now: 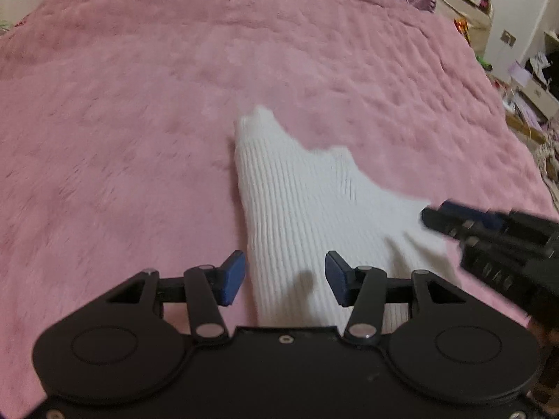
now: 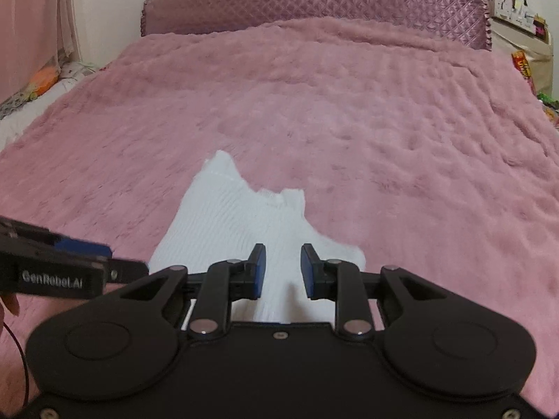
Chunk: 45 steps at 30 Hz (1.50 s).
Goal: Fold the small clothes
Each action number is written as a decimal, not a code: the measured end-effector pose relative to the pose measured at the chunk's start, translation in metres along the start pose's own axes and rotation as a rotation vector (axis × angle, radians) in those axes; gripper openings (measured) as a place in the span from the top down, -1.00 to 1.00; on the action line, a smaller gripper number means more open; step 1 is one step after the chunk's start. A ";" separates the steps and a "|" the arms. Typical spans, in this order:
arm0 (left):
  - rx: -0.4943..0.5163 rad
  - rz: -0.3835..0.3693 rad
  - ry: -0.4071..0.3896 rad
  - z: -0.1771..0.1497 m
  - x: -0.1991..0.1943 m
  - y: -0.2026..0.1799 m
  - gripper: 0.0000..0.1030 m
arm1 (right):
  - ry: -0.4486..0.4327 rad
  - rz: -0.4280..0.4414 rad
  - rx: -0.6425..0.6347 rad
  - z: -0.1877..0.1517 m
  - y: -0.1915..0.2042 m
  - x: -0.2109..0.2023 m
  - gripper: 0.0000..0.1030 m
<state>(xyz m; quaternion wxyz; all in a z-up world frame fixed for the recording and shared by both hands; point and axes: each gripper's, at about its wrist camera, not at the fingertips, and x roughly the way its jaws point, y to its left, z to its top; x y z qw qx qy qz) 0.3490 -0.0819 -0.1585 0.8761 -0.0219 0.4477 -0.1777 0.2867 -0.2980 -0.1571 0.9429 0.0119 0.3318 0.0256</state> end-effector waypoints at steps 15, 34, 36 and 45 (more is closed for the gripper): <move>-0.057 0.009 0.089 0.029 0.095 0.005 -0.24 | 0.124 -0.026 0.025 -0.015 -0.026 0.082 0.55; -0.030 -0.017 -0.012 -0.025 0.006 0.005 -0.32 | -0.006 0.125 0.234 -0.038 -0.042 -0.036 0.11; -0.029 -0.027 -0.004 -0.047 -0.011 0.003 -0.32 | 0.020 0.134 0.249 -0.057 -0.040 -0.055 0.11; -0.070 -0.046 0.082 -0.093 -0.012 -0.001 -0.32 | 0.126 0.194 0.341 -0.107 -0.029 -0.054 0.11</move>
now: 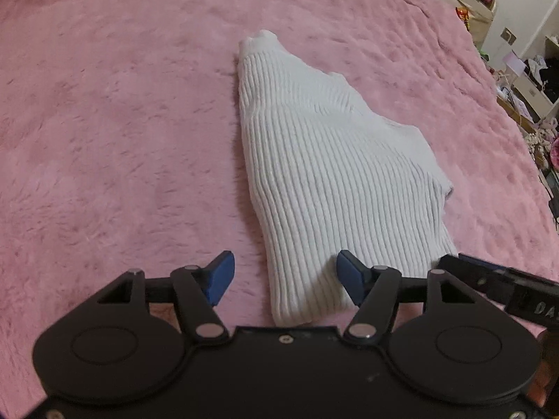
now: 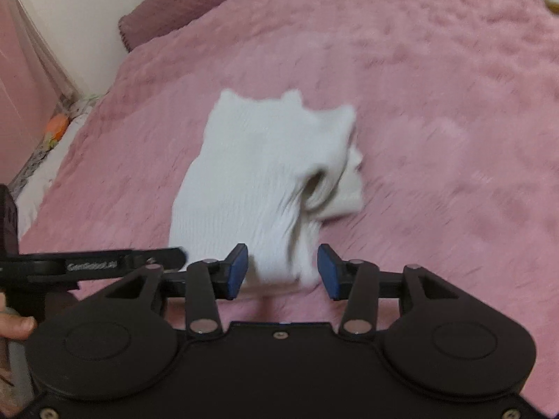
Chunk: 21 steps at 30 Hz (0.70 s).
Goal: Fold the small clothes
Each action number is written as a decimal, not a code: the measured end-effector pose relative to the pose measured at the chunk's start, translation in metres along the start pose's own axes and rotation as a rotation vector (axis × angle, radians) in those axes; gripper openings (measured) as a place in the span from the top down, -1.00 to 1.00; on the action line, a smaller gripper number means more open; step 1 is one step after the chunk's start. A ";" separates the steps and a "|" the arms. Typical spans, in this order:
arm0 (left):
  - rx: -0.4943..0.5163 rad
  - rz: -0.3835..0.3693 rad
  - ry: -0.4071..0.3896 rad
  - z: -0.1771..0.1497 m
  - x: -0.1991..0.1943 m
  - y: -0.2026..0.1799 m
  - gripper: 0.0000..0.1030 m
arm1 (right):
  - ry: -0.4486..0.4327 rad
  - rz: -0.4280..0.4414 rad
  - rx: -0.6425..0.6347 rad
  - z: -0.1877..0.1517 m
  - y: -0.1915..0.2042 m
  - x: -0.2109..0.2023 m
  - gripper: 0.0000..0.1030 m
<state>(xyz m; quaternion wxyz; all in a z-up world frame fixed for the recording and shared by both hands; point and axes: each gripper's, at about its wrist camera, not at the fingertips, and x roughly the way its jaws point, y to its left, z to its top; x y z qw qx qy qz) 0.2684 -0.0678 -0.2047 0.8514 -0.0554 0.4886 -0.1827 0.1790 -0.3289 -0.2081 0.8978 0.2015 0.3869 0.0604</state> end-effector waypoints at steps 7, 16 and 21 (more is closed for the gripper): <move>0.000 0.004 0.019 0.004 0.004 -0.004 -0.31 | -0.020 -0.015 0.000 0.002 0.007 -0.002 0.72; 0.000 -0.002 0.069 -0.005 0.027 -0.008 -0.38 | 0.021 -0.039 0.106 -0.009 -0.021 0.013 0.75; -0.011 -0.031 0.060 -0.003 0.024 -0.001 -0.34 | -0.037 0.040 0.157 -0.004 -0.033 0.002 0.28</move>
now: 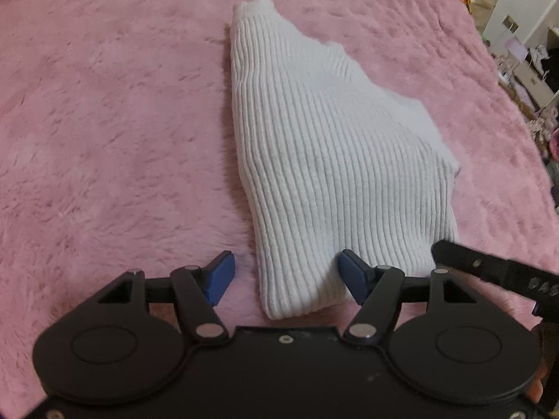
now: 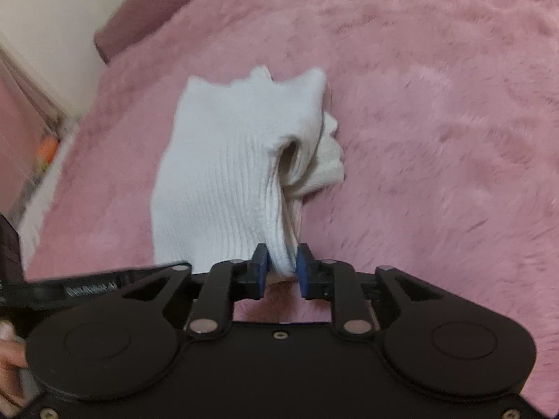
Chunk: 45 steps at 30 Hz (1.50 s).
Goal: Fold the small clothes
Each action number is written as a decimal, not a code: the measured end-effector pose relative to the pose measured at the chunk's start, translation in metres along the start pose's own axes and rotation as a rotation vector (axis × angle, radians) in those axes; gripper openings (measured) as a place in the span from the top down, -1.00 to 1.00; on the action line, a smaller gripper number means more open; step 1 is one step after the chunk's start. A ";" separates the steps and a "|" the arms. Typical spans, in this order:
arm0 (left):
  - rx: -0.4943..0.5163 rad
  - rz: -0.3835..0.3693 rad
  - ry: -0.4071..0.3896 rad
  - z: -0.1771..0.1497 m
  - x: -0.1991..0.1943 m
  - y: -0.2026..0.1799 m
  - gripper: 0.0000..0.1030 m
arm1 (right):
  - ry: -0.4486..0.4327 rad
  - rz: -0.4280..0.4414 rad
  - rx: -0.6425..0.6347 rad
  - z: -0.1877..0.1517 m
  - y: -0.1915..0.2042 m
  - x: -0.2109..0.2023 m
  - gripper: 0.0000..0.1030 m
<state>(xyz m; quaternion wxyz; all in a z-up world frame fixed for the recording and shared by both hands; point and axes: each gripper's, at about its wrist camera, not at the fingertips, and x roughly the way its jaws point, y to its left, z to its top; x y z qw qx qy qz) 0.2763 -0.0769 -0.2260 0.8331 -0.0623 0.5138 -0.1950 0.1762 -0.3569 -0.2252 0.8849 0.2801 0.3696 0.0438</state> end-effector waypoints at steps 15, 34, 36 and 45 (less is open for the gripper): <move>-0.251 -0.239 0.060 0.067 0.027 0.083 -0.39 | 0.052 0.249 0.298 0.064 -0.079 0.046 -0.22; -0.345 -0.402 0.097 0.092 0.059 0.098 -0.36 | 0.145 0.374 0.267 0.088 -0.054 0.094 -0.54; -0.360 -0.470 0.132 0.097 0.071 0.098 -0.36 | 0.172 0.358 0.224 0.093 -0.044 0.099 -0.59; -0.367 -0.548 0.157 0.107 0.083 0.093 -0.34 | 0.185 0.395 0.299 0.094 -0.051 0.112 -0.41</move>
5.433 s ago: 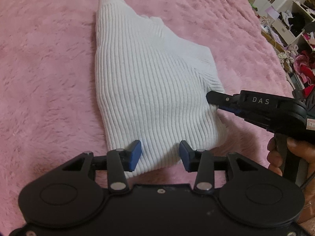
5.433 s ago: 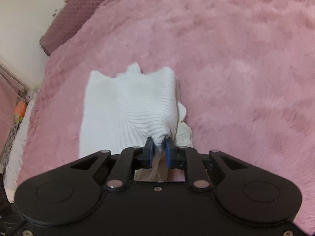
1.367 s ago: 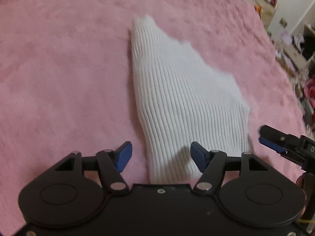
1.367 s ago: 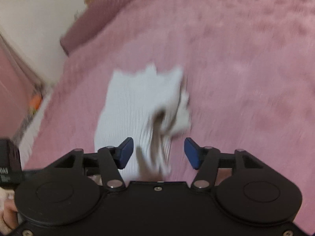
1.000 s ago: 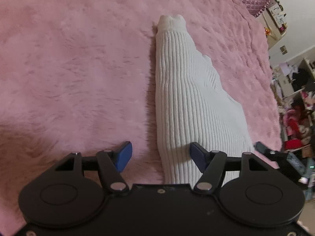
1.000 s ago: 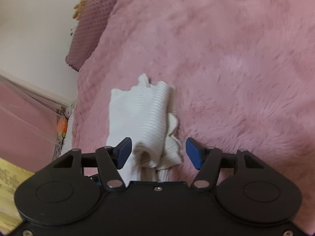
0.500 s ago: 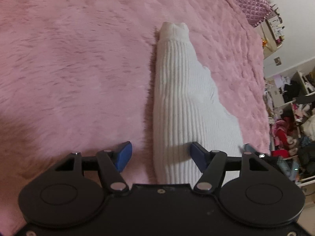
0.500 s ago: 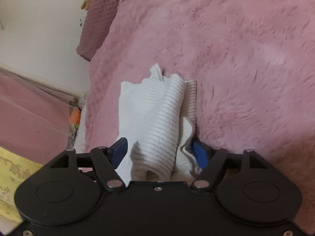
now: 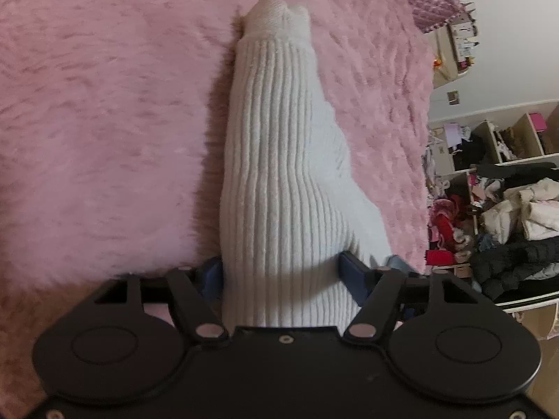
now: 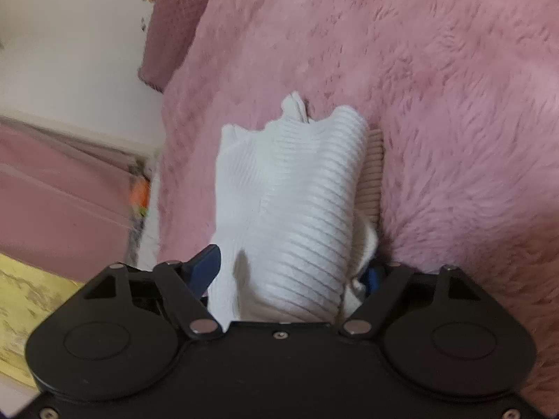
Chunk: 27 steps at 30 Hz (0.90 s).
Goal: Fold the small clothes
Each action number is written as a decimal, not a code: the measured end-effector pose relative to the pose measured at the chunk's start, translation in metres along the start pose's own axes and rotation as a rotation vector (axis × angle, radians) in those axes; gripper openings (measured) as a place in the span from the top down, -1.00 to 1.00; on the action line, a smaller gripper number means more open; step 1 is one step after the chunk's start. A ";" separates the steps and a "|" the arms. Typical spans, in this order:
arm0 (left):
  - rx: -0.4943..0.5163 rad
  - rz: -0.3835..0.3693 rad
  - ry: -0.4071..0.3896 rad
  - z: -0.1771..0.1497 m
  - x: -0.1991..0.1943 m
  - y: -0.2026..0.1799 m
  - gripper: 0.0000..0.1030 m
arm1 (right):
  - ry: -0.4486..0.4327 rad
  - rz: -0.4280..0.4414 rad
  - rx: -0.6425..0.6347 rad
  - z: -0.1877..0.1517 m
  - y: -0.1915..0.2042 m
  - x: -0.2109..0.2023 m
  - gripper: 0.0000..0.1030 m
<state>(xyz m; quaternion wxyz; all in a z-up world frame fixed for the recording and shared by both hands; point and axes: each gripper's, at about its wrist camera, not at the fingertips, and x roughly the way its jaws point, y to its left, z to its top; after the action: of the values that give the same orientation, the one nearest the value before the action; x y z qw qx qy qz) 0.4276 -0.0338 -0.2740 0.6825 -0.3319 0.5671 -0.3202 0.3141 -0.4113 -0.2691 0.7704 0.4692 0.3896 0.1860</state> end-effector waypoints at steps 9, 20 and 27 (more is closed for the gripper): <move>0.051 -0.021 -0.048 -0.006 -0.016 -0.016 0.08 | -0.017 0.011 -0.046 -0.007 0.015 -0.009 0.08; -0.039 -0.022 -0.012 0.001 0.002 0.005 -0.02 | 0.013 -0.052 0.014 0.000 0.015 0.010 0.19; 0.009 -0.064 -0.049 0.002 -0.024 -0.019 0.14 | -0.015 0.005 0.008 -0.003 0.039 -0.002 0.21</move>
<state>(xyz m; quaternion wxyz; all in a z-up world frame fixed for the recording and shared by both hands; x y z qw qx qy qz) 0.4247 -0.0246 -0.2447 0.6872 -0.3544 0.5378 -0.3359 0.3140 -0.3917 -0.2349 0.7709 0.4748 0.3833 0.1829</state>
